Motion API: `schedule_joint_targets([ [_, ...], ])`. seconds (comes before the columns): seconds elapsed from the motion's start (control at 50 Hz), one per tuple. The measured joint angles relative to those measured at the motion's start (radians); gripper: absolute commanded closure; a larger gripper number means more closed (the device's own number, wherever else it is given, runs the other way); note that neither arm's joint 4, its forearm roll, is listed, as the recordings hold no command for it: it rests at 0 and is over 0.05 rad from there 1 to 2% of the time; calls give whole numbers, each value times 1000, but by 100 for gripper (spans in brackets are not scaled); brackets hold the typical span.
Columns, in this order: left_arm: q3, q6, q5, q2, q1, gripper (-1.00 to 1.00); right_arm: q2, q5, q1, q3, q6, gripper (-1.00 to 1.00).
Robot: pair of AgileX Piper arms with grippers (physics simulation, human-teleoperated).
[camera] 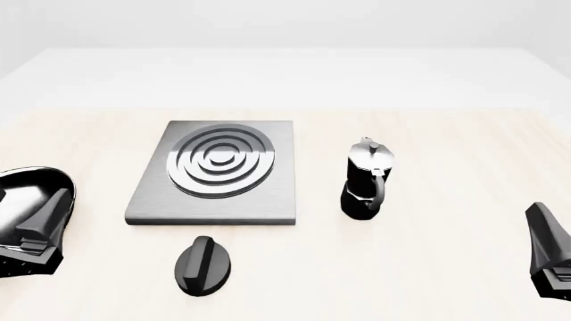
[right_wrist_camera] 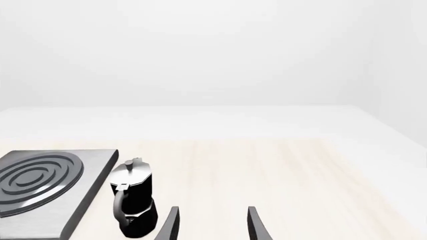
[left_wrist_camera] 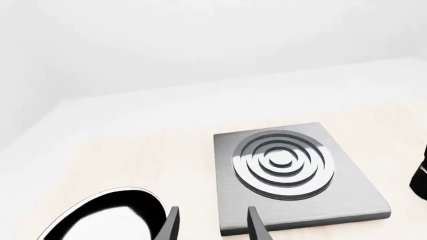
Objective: Turn on the stove.
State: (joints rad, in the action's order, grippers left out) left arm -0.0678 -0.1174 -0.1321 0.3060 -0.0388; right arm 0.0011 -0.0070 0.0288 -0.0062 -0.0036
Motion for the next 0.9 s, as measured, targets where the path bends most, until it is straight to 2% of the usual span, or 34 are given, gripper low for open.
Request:
schedule_joint_targets([
  [0.34,-114,24,52,173,-131,-100,0,1,0,1,-7,-100],
  [0.58,-190,107,92,326,-204,-100,0,-2,-4,1,-17,-100],
  [0.9,-244,213,117,474,-283,-100,0,-4,-13,1,-28,-100],
])
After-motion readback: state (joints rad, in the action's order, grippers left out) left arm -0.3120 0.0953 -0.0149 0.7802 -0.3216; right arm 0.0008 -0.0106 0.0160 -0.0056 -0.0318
